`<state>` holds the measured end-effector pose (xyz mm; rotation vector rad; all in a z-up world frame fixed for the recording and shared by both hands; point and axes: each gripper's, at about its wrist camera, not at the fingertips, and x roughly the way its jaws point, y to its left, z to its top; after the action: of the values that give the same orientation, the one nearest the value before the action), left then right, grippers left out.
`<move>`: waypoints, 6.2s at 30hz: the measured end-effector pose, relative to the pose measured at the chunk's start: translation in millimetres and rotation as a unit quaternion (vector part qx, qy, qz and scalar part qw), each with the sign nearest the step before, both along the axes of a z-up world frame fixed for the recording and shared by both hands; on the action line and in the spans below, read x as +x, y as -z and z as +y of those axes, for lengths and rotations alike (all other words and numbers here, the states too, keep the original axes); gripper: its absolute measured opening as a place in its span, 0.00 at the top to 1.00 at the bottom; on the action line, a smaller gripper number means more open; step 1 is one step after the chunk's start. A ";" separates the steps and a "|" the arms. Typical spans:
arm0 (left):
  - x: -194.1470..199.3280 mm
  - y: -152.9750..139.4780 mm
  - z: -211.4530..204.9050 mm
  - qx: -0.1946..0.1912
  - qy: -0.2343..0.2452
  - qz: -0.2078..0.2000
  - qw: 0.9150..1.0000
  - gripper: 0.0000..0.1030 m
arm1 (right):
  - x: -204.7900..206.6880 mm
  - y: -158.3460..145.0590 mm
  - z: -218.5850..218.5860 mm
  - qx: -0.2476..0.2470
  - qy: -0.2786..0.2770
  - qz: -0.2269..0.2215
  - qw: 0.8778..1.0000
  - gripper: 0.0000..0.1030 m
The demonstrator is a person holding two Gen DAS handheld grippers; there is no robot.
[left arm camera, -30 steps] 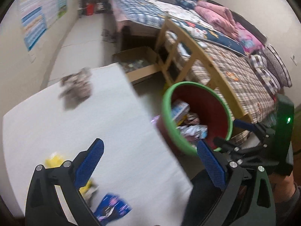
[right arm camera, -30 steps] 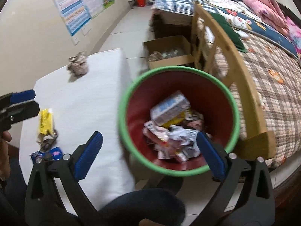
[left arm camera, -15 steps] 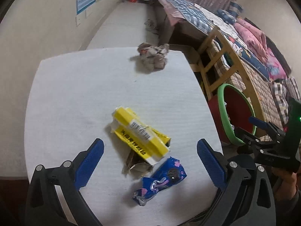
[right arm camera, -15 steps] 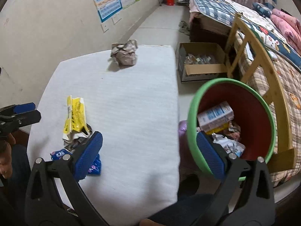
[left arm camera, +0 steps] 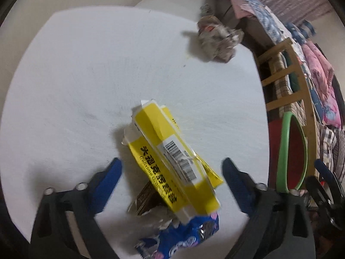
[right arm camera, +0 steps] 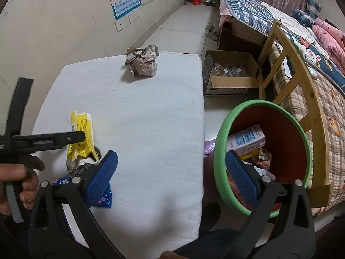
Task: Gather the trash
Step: 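Move both tools back over the table, then grasp the yellow carton with the left tool while the right tool grasps the crumpled brown-printed paper, then carry the yellow carton and crumpled paper over the bin with both tools, then open both tools to drop the carton and paper into the bin, then move both tools back over the table, then grasp the brown cigarette pack with the left tool while the right tool grasps the blue Oreo wrapper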
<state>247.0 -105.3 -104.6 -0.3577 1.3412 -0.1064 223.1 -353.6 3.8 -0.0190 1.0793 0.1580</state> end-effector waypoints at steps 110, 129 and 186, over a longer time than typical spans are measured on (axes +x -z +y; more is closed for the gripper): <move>9.5 -119.8 -262.9 -0.025 0.316 -0.140 0.938 0.57 | -29.8 -9.9 -200.0 0.030 0.191 -0.015 0.981 0.58; 39.9 -99.6 -320.8 -0.032 0.331 -0.112 0.936 0.31 | -19.4 12.7 -213.6 0.040 0.180 -0.006 0.983 0.25; -36.2 -19.4 -8.9 0.071 0.202 -0.047 0.976 0.08 | -79.7 23.6 70.7 0.033 -0.004 0.056 0.998 0.05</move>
<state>210.9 -114.2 -85.2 0.0461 1.3044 -0.3607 143.4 -282.9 -19.8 0.0451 1.1852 0.2043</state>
